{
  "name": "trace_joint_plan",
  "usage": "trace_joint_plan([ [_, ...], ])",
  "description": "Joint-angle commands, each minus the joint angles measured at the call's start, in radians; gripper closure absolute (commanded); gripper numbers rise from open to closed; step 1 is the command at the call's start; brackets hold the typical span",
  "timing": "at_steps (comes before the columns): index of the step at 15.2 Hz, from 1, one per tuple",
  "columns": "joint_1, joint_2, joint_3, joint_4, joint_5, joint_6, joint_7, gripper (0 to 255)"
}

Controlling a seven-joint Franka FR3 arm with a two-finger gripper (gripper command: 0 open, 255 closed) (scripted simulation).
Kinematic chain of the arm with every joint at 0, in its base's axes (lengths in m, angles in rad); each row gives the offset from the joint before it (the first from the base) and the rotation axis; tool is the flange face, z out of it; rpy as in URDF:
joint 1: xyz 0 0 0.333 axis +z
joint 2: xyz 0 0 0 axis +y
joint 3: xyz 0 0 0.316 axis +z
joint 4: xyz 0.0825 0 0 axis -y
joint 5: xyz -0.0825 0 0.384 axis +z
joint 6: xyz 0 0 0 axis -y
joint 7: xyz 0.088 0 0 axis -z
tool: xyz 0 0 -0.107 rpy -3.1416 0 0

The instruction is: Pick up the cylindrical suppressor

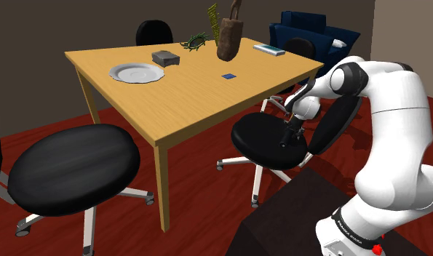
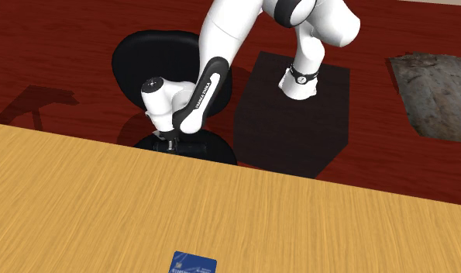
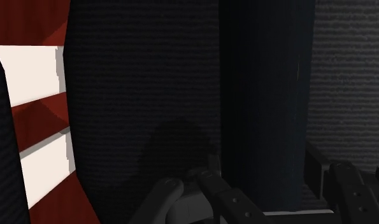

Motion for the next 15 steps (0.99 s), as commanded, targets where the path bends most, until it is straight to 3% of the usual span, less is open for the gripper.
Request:
trace_joint_plan([
  [1,0.005,-0.02,-0.007,-0.006,-0.006,-0.014,0.005,255],
  [15,0.039,-0.151,-0.053,-0.043,-0.053,-0.109,0.04,255],
])
